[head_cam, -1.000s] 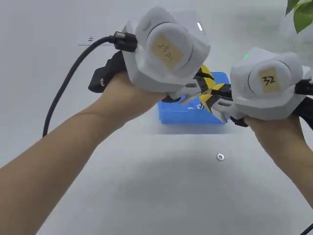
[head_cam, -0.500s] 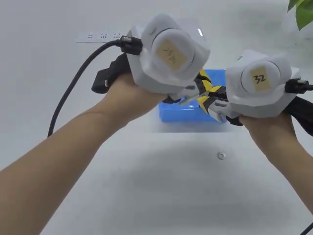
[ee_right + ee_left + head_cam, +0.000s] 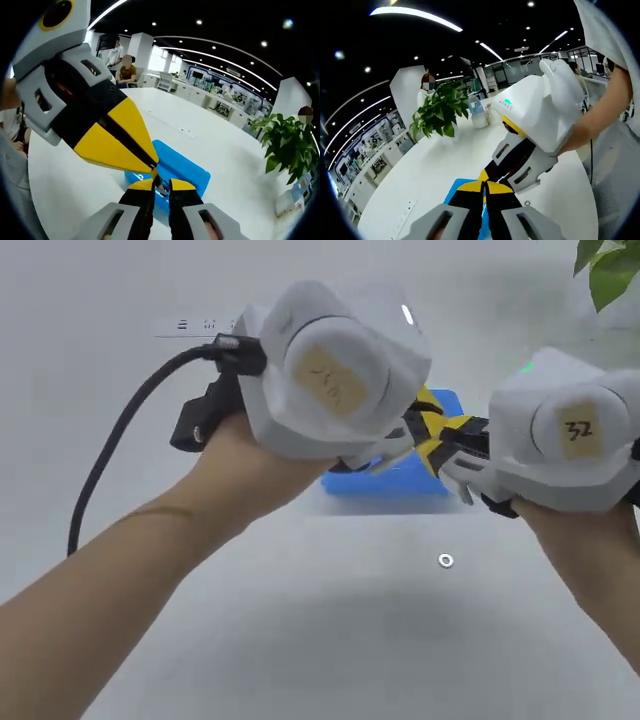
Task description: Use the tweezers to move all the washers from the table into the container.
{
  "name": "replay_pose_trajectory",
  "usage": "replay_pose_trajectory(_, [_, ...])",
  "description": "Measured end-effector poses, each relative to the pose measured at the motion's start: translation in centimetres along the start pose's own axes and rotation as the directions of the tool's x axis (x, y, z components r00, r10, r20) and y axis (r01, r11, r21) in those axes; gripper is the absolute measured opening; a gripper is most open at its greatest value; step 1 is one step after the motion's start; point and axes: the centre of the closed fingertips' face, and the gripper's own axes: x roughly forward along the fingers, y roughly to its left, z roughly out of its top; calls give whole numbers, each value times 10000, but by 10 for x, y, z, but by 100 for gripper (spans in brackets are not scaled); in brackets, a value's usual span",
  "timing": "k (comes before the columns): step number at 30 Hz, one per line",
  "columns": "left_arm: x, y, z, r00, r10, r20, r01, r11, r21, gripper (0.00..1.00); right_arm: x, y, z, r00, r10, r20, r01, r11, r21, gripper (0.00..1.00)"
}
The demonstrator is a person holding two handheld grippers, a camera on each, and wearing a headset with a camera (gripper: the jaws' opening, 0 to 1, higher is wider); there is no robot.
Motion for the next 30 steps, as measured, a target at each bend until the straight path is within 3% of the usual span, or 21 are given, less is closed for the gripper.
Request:
replay_pose_trajectory(6, [-6,-20,11,9997,-212,138,213,9997,-103,0,-24,11,-6,10000,48,-21,-48,9996,284,7])
replay_pose_trajectory(16, [4,-53,-8,9953,-943,-240,928,9940,-580,0,-32,28,-45,9970,115,-769,-45,9959,906,8])
replay_pose_trajectory(23, [8,-63,-19,9905,-1257,-553,1214,9897,-756,0,-29,37,-59,9942,535,-938,-374,9855,1654,8])
replay_pose_trajectory(30, [10,-67,-28,9869,-1387,-829,1328,9884,-730,0,-23,44,-66,9921,687,-1052,-500,9841,1706,8])
